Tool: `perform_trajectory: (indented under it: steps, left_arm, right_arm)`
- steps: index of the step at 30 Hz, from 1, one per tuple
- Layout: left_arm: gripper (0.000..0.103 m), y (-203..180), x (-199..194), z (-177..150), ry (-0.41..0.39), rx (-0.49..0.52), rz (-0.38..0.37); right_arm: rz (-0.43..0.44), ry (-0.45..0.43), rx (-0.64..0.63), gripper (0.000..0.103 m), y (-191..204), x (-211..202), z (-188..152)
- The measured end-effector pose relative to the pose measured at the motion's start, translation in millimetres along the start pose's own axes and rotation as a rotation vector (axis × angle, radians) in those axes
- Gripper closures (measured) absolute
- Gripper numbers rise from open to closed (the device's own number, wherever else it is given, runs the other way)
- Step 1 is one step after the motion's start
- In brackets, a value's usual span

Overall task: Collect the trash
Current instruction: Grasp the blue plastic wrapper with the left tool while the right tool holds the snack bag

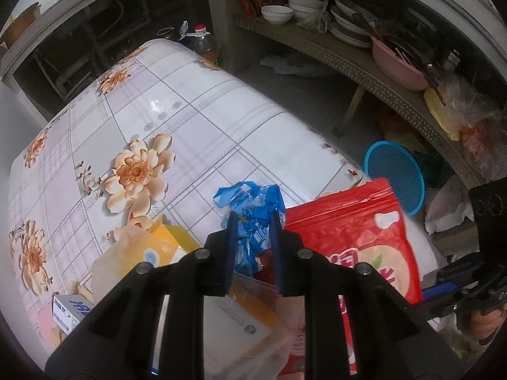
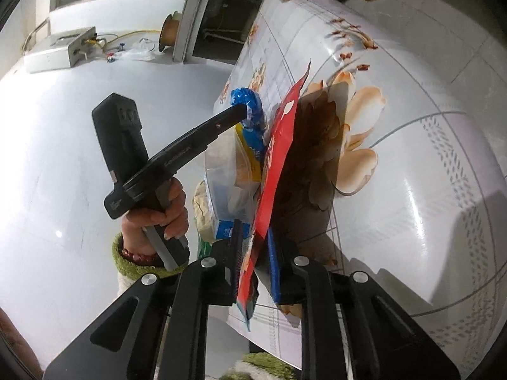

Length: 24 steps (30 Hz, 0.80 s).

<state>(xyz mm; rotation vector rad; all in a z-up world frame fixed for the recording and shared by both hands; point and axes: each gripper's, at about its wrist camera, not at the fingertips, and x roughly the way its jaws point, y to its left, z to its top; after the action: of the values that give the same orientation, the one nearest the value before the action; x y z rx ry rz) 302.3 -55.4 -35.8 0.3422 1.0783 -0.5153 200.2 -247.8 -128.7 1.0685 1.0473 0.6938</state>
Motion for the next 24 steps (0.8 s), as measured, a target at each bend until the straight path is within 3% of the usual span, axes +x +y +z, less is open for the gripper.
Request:
perform_trajectory:
  steps: [2, 6, 12, 17, 21, 24]
  left_arm:
    - [0.085, -2, 0, 0, -0.001, 0.003, -0.001]
    - [0.085, -4, 2, 0, 0.002, 0.007, -0.002]
    - [0.085, -4, 4, 0, 0.003, 0.004, -0.002]
    - [0.085, -4, 5, -1, 0.001, 0.004, -0.003]
    - [0.085, -3, 5, -2, -0.003, 0.001, -0.004]
    - [0.085, -2, 2, -1, -0.012, -0.004, -0.004]
  right_arm:
    - [0.003, 0.002, 0.006, 0.086, 0, 3, 1]
    - [-0.02, -0.004, 0.009, 0.062, 1, 8, 2]
    - [-0.04, 0.005, -0.005, 0.06, 4, 21, 3]
    - [-0.011, -0.004, -0.027, 0.068, 12, 28, 1]
    - [-0.046, -0.014, -0.039, 0.086, 14, 33, 1]
    - [-0.071, -0.03, -0.049, 0.092, 14, 31, 0]
